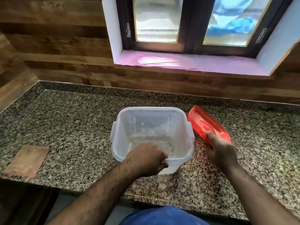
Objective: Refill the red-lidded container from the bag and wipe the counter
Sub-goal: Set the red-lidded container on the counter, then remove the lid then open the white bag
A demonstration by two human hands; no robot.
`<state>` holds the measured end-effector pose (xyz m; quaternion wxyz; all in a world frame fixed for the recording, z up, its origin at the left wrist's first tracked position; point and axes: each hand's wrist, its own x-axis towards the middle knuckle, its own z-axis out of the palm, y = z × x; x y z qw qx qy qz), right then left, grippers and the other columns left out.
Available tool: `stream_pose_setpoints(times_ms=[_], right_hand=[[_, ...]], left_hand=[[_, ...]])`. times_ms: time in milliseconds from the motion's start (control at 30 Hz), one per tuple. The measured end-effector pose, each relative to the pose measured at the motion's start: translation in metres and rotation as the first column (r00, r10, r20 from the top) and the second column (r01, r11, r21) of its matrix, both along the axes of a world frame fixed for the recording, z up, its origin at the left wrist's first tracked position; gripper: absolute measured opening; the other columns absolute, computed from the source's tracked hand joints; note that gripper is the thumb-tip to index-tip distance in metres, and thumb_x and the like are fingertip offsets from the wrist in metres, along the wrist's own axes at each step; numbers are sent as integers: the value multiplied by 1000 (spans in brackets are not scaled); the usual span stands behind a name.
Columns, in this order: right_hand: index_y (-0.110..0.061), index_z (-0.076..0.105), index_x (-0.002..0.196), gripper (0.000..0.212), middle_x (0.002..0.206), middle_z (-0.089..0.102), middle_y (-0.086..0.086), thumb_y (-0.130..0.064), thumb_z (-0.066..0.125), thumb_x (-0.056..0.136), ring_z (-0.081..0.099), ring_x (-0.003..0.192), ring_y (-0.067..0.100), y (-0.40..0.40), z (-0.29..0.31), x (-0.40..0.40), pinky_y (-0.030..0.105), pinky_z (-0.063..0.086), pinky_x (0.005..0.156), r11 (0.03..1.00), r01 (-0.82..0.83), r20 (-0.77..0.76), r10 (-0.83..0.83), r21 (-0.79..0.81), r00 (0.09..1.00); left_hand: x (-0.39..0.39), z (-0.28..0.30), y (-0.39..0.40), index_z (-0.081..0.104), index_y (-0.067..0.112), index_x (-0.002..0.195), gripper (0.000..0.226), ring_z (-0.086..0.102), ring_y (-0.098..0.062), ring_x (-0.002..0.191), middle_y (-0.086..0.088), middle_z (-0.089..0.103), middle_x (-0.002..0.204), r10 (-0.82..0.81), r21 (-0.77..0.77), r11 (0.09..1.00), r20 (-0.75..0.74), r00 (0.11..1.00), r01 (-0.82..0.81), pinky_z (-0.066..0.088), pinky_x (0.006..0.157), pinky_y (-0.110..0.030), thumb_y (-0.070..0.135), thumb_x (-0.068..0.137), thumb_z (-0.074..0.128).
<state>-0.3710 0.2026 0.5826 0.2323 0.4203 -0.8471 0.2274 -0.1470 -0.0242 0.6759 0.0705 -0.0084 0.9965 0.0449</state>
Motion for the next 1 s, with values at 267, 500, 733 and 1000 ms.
stream_pose_setpoints(times_ms=[267,500,733,1000], right_hand=[[-12,80,123,43,107,83,14,7,75,85,83,90,33,31,-93,3,50,67,81,975,-132,106,114,179,988],[-29,77,124,45,139,74,-5,-41,90,83,71,128,24,55,-124,11,53,56,107,890,-204,298,81,407,951],[-10,80,110,59,108,81,5,-58,45,110,73,103,13,23,-70,14,56,63,86,977,-116,414,182,-179,892],[0,73,81,52,82,72,11,-31,46,112,68,75,33,-77,92,27,51,50,73,754,-486,-51,519,-442,853]], left_hand=[[-2,-3,-1,54,25,80,34,68,-26,81,-1,72,84,-2,-2,1000,25,1000,2,55,75,-36,49,104,58],[-3,-9,-2,54,24,81,36,64,-21,76,5,61,77,29,-11,1000,34,999,-28,51,69,-33,52,103,56],[-6,-6,-1,52,24,72,44,63,-19,70,8,60,70,57,-31,998,52,997,-55,58,76,-35,56,102,58],[-6,-11,-9,73,29,91,43,67,-16,86,16,68,77,-35,-91,995,11,999,36,50,101,-42,69,97,56]])
